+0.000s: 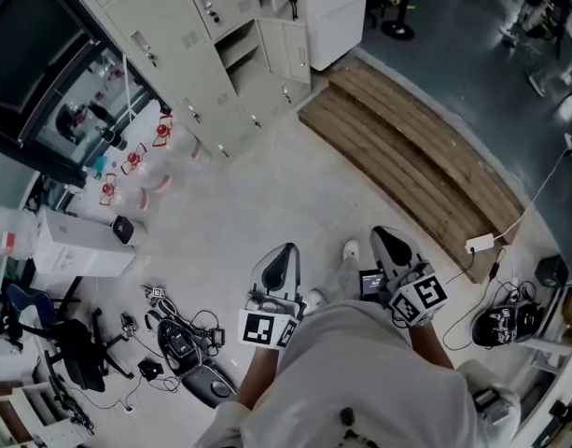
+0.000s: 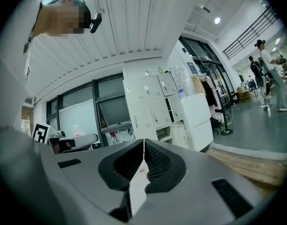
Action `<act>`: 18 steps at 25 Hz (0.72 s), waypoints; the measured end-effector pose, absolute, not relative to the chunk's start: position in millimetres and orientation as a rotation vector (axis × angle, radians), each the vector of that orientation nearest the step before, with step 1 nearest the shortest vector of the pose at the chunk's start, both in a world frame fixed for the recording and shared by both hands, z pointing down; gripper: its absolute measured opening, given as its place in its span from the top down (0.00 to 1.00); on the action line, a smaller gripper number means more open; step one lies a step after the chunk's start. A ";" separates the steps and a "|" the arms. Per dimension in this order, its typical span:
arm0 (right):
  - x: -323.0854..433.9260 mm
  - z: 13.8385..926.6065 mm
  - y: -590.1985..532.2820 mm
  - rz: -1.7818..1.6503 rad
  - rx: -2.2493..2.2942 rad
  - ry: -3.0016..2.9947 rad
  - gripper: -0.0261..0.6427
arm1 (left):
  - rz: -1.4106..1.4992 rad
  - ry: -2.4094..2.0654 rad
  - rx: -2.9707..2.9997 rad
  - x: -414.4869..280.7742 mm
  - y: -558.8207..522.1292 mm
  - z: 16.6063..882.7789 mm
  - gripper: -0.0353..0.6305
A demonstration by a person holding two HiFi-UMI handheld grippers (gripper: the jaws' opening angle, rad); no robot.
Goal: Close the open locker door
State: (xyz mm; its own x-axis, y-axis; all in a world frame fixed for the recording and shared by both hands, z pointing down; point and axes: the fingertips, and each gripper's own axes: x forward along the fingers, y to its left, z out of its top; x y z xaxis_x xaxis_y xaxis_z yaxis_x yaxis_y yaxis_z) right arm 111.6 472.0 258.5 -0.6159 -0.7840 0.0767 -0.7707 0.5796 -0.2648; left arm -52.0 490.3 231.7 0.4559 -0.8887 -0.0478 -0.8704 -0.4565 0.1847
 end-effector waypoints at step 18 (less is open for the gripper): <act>181.6 252.5 301.2 -0.399 -1.155 2.844 0.92 | -0.230 -1.741 2.496 19.7 328.2 213.7 0.94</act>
